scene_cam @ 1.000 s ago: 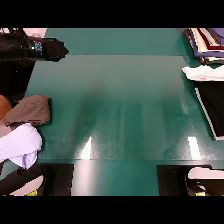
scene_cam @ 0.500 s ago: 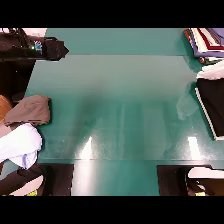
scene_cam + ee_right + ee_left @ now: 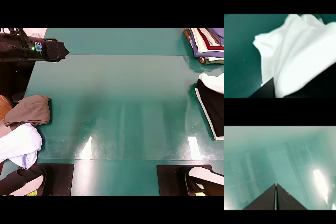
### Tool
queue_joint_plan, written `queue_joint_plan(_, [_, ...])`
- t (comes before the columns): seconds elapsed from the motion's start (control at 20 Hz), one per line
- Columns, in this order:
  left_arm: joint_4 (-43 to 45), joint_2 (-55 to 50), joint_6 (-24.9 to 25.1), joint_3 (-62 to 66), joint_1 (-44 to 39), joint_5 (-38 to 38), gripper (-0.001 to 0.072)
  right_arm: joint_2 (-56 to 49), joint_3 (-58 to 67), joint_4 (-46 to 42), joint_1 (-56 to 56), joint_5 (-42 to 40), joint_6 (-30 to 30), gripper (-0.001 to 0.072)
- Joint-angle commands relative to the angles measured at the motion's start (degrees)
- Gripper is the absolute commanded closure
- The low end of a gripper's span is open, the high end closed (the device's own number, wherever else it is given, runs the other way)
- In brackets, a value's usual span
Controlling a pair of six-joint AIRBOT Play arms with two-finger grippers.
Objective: Fold the shirts.
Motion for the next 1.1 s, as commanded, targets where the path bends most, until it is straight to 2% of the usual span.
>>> queue_joint_plan(0.0, [0.07, -0.02, 1.90, 0.00, -0.04, -0.98, 0.0677, 7.32, -14.19, -8.94, -6.60, 1.92, 1.07, 0.0677])
queue_joint_plan(0.1, [0.07, -0.02, 2.32, 0.00, -0.04, -1.84, 0.0677, 10.21, -21.90, -8.92, -11.43, 1.53, 1.01, 0.0239])
queue_joint_plan(0.15, [0.07, -0.02, 2.34, 0.00, -0.04, -2.08, 0.0677, 11.02, -24.74, -8.72, -13.70, 1.79, 1.03, 0.0113])
queue_joint_plan(0.25, [0.07, -0.02, 2.34, 0.00, -0.04, -2.19, 0.0677, 12.39, -27.78, -5.84, -16.46, 1.62, 1.03, 0.0112])
queue_joint_plan(0.4, [0.04, -0.02, 2.95, 0.00, -0.04, -2.21, 0.0677, 14.25, -26.77, 3.82, -14.38, -1.46, 0.85, 0.0116])
queue_joint_plan(0.55, [0.07, -0.02, 3.15, 0.00, -0.04, -1.70, 0.0677, 14.32, -21.38, 10.54, -2.89, -3.45, 0.85, 0.0118])
queue_joint_plan(0.8, [0.02, 0.00, 3.10, 0.02, -0.04, -1.68, 0.0677, 14.27, -13.68, 10.54, 25.46, -9.38, 0.85, 0.0123])
queue_joint_plan(0.9, [0.02, 0.00, 3.10, 0.02, -0.04, -0.35, 0.0676, 14.27, -12.55, 10.51, 34.77, -13.70, 0.83, 0.0213])
queue_joint_plan(1.05, [0.02, 0.00, 3.10, 0.02, -0.04, 1.60, 0.0677, 14.25, -12.33, 10.51, 44.92, -18.62, 0.81, 0.0500])
